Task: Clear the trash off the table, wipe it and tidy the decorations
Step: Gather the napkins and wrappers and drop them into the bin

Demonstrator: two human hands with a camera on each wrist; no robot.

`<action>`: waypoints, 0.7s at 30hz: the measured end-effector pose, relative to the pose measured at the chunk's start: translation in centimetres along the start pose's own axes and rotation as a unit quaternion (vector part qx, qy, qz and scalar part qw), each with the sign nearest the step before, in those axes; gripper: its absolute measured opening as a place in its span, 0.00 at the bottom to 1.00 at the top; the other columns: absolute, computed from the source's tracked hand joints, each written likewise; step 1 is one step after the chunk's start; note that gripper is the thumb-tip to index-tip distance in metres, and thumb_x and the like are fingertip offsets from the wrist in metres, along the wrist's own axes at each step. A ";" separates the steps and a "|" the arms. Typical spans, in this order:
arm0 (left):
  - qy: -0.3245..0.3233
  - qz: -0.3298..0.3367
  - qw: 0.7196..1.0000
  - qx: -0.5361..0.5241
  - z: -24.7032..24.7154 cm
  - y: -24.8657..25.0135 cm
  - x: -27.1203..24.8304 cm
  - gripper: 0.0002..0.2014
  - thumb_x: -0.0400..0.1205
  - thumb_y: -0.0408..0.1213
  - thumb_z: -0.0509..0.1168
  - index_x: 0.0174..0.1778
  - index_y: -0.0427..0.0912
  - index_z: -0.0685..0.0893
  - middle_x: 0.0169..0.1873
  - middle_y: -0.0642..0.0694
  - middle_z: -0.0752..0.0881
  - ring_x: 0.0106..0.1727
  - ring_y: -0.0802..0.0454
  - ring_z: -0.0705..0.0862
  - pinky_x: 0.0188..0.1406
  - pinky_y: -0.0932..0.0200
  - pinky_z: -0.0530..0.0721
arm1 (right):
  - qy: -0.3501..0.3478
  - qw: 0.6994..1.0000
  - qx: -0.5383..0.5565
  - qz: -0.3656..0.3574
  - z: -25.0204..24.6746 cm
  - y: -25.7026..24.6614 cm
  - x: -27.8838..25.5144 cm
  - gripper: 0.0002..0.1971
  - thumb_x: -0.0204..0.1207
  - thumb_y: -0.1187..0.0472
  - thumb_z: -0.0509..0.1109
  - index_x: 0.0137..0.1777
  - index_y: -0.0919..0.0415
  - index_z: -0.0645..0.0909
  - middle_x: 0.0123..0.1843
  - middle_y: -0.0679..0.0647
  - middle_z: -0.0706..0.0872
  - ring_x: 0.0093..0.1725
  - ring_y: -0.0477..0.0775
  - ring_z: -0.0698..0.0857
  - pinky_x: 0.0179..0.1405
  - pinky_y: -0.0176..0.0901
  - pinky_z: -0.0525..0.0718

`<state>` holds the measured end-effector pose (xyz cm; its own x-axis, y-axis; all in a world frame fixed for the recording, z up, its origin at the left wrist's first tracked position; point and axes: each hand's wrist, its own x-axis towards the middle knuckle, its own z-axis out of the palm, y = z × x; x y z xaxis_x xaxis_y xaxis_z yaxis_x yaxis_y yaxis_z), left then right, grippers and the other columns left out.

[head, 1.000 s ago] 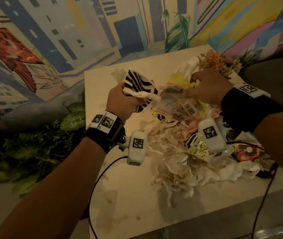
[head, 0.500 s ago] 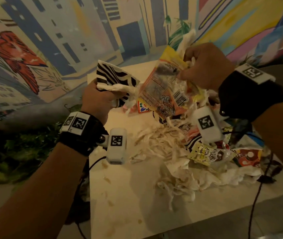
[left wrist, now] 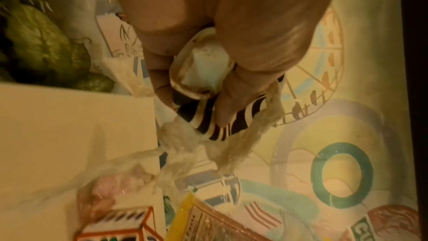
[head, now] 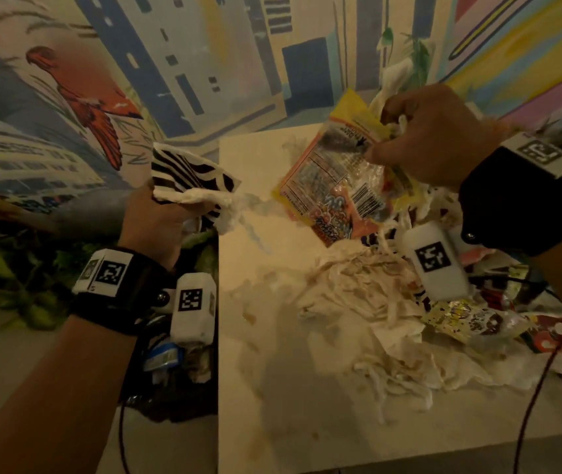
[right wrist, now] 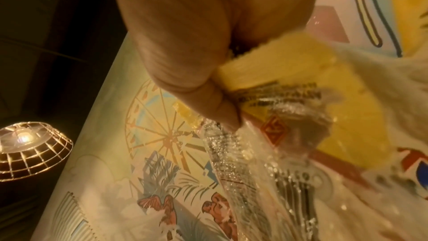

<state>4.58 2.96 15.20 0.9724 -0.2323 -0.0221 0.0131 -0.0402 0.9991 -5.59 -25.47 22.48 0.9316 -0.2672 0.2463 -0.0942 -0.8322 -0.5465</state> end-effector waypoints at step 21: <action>0.018 -0.152 0.954 0.257 -27.0 -21.1 1.4 0.15 0.70 0.27 0.77 0.51 0.36 0.84 0.44 0.42 0.88 0.47 0.47 0.85 0.50 0.46 0.85 | -0.227 0.968 0.097 0.048 30.7 -16.1 2.8 0.11 0.66 0.66 0.75 0.30 0.64 0.75 0.27 0.53 0.72 0.27 0.47 0.69 0.26 0.36 0.68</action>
<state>11.95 29.69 -4.95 0.9494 -0.1020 -0.2970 0.1876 -0.5742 0.7970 9.31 2.08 7.34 0.9843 -0.0611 -0.1658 -0.1611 -0.6949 -0.7008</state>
